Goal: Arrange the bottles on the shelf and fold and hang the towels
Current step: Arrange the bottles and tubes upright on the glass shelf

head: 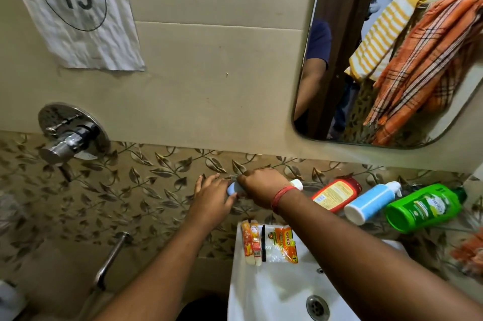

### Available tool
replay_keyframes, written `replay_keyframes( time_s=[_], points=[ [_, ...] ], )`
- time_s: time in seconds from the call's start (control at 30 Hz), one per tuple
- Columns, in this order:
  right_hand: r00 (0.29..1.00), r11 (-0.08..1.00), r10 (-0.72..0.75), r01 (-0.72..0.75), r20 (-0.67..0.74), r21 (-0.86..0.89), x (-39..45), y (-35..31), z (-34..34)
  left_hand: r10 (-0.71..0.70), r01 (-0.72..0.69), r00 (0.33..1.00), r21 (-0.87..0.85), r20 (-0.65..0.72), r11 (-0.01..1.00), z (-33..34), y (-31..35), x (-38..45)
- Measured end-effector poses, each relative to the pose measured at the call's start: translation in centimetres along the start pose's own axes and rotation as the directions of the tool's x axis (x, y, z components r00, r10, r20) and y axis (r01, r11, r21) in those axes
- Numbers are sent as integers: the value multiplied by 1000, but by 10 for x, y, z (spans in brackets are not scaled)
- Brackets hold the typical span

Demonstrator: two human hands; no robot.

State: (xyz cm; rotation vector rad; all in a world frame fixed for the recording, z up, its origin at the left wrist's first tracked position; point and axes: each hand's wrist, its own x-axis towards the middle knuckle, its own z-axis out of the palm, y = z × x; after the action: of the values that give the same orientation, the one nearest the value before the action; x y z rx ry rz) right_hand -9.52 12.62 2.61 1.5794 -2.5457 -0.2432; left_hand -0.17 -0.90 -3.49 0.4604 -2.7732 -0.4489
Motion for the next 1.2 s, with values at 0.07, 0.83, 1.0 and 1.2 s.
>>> replay_keyframes(
  time_s=[0.07,0.83,1.0,1.2],
  points=[
    [998,1000,-30,30,-58,-6,0,0,5,-52,47,998,-90,-48,995,0,2,-2],
    [976,655,215,-132,-17,744,-4,19,-12,-208,227,973,-619,104,752,-25,29,-5],
    [967,711,247,-138,-60,689,-6,16,-8,-193,219,975,-628,110,747,-23,32,-1],
    [960,695,270,-141,-73,705,-9,15,-3,-193,222,974,-620,114,752,-21,33,1]
  ],
)
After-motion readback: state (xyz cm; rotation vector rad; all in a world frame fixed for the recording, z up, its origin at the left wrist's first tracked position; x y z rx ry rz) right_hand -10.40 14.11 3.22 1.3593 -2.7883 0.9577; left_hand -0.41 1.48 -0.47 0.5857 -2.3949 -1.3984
